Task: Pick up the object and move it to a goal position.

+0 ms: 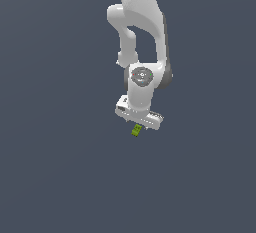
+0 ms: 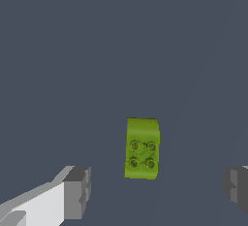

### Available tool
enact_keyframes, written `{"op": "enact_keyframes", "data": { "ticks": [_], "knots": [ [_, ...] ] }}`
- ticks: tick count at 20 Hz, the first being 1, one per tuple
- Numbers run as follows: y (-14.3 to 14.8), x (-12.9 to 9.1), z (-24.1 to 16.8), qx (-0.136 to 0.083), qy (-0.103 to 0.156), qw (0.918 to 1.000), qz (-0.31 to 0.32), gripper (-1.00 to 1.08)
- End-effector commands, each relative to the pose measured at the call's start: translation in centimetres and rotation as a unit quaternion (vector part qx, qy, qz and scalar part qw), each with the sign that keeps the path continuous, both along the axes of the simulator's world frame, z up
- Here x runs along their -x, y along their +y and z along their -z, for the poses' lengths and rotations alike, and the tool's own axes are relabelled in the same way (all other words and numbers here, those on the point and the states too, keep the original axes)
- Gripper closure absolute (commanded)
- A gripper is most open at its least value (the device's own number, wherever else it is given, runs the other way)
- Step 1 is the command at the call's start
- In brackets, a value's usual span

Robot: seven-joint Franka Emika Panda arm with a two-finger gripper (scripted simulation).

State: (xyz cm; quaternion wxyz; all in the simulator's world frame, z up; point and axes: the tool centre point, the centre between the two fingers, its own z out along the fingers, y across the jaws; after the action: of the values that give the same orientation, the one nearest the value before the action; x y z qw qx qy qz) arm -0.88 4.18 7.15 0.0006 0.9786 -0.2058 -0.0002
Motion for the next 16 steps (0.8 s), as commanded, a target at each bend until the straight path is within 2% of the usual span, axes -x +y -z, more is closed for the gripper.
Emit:
{"op": "enact_keyframes", "data": {
  "ticks": [1,10,16],
  "knots": [
    [0.2,0.1,0.5,0.000,0.000,0.9999,0.014,-0.92],
    [0.3,0.2,1.0,-0.001,0.000,0.9997,0.024,-0.92],
    [0.3,0.3,3.0,-0.001,0.000,0.9997,0.025,-0.92]
  ]
}}
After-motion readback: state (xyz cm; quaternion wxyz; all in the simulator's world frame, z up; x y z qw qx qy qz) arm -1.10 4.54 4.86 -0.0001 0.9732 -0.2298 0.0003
